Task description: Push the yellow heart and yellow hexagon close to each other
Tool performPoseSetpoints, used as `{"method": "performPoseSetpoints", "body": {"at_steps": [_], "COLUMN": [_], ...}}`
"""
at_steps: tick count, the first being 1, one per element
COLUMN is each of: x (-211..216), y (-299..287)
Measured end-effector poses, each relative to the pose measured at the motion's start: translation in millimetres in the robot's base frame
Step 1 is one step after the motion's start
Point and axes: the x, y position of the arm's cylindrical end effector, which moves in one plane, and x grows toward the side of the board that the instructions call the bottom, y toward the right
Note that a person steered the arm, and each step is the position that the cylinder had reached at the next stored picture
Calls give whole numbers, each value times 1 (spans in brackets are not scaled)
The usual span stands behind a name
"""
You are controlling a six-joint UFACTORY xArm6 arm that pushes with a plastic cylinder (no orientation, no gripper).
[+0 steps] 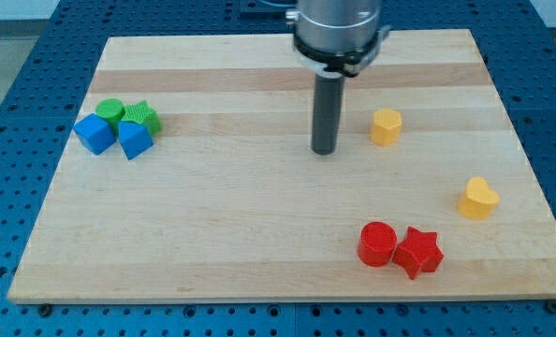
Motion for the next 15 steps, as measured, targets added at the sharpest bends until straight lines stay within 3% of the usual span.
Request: {"method": "performPoseSetpoints", "body": {"at_steps": [3, 4, 5, 6, 7, 8, 9, 10, 11, 15], "x": [-18, -1, 18, 19, 43, 106, 139, 128, 86, 89], "y": [132, 133, 169, 247, 285, 260, 217, 181, 180, 146]}}
